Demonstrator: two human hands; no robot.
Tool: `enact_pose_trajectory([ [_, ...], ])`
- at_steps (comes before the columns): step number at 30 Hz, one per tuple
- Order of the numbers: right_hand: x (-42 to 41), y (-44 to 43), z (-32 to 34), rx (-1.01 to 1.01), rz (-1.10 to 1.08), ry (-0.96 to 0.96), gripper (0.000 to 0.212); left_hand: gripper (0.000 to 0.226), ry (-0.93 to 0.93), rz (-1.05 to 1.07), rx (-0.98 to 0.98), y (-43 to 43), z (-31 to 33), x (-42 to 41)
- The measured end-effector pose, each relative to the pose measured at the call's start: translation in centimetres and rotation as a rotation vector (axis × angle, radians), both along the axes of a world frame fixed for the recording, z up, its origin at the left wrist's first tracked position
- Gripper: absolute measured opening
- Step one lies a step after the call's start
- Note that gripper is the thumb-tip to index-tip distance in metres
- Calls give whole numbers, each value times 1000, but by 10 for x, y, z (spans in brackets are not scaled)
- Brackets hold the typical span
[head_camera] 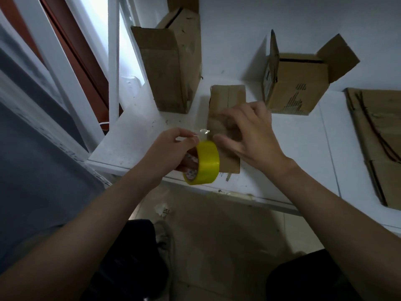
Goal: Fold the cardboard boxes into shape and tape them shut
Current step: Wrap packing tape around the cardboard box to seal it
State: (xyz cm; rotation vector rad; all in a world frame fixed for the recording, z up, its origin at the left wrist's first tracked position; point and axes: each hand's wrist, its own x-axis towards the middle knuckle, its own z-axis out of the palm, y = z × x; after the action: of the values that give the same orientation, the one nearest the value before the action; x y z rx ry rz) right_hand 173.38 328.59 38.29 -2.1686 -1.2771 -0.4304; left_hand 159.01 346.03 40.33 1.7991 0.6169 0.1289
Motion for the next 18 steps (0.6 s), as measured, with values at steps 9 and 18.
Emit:
enact_pose_trajectory([
  [9,-56,-31,9,127,28,678,79,9,-133,13,-32,-37,16,-2],
  [18,-50,-53,20,159,77,385,45,3,-214,112,52,-63,11,7],
])
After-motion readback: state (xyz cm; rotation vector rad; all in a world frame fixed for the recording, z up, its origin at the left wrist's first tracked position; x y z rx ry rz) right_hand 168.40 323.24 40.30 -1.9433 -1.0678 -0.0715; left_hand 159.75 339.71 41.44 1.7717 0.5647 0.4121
